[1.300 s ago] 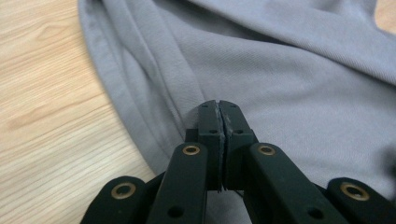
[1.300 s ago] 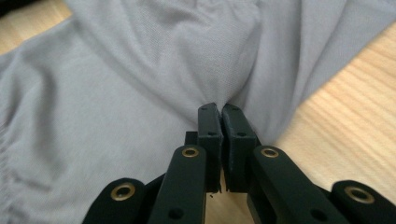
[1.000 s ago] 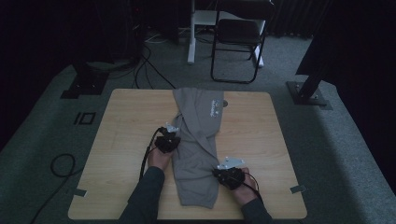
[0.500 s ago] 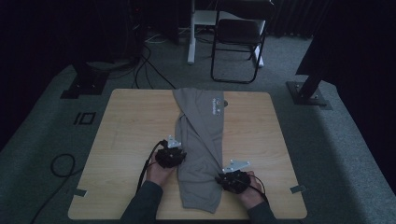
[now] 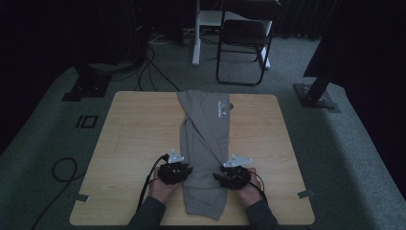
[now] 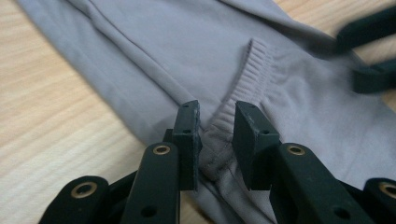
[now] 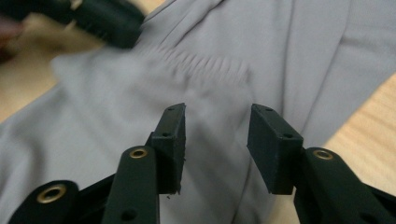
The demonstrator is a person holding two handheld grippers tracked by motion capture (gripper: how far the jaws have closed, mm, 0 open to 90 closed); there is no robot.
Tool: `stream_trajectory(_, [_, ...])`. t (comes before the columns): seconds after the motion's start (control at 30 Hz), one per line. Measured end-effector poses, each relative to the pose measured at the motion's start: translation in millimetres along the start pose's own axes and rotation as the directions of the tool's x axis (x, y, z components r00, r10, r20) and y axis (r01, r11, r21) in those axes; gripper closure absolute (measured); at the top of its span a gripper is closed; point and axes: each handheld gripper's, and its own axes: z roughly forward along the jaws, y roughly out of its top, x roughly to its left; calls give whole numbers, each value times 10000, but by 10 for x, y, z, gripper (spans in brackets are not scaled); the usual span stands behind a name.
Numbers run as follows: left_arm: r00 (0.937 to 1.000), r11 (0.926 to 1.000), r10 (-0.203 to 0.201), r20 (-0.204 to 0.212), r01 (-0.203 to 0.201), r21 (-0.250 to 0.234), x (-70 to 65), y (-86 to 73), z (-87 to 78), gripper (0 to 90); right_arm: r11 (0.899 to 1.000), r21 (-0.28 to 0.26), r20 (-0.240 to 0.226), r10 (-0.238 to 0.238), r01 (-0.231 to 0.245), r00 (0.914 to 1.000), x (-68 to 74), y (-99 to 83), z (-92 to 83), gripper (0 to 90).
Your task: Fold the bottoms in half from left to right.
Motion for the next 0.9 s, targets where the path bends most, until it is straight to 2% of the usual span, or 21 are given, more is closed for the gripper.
stream_trajectory(0.07, [10000, 10000, -10, 85, 10, -29, -19, -13, 7, 717, 9998, 115, 55, 160, -161, 9999, -52, 103, 125, 538])
stream_trajectory(0.13, [9999, 10000, -5, 149, 5, -24, -28, -20, 3, 724, 9997, 159, 83, 175, -177, 9998, -61, 129, 158, 525])
stream_trajectory(0.17, [9998, 10000, -16, 182, 16, -5, -30, -23, -4, 753, 9992, 403, 143, 70, -76, 9999, -86, 191, 269, 514])
stream_trajectory(0.2, [9997, 10000, -48, 246, 49, -33, -36, -29, -11, 753, 9992, 403, 143, 70, -76, 9999, -86, 191, 269, 514])
stream_trajectory(0.27, [9992, 10000, -45, 395, 46, -17, -49, -43, -22, 817, 9977, 676, -8, 33, -33, 10000, -91, 218, 355, 510])
stream_trajectory(0.3, [9989, 10000, 9, 458, -10, 18, -56, -50, -30, 851, 9968, 794, 23, -17, 15, 10000, -81, 218, 384, 551])
stream_trajectory(0.33, [9989, 10000, 9, 458, -10, 18, -56, -50, -30, 889, 9968, 794, 23, -17, 15, 10000, -81, 218, 384, 551])
stream_trajectory(0.37, [9986, 9999, 119, 523, -119, -11, -73, -61, -52, 889, 9972, 732, 77, -162, 156, 9998, -56, 211, 382, 634])
stream_trajectory(0.4, [9984, 9999, 137, 556, -135, -46, -75, -62, -67, 898, 9966, 747, 65, -343, 338, 9994, -2, 185, 340, 807])
stream_trajectory(0.47, [9981, 9997, 178, 582, -167, -200, -72, -59, -104, 898, 9974, 576, -85, -422, 426, 9991, 38, 140, 271, 868])
stream_trajectory(0.63, [9991, 9991, 59, 416, -41, -425, -18, -2, -123, 847, 9983, 200, -562, -544, 556, 9969, 156, -8, 70, 873])
stream_trajectory(0.77, [9994, 9992, 88, 340, -74, -395, -27, 83, -50, 829, 9988, -11, -654, -494, 495, 9966, 238, -170, -98, 870])
stream_trajectory(0.9, [9968, 9981, 598, 525, -590, -170, -153, 129, 44, 809, 9993, -110, -891, -373, 365, 9953, 306, -318, -236, 846])
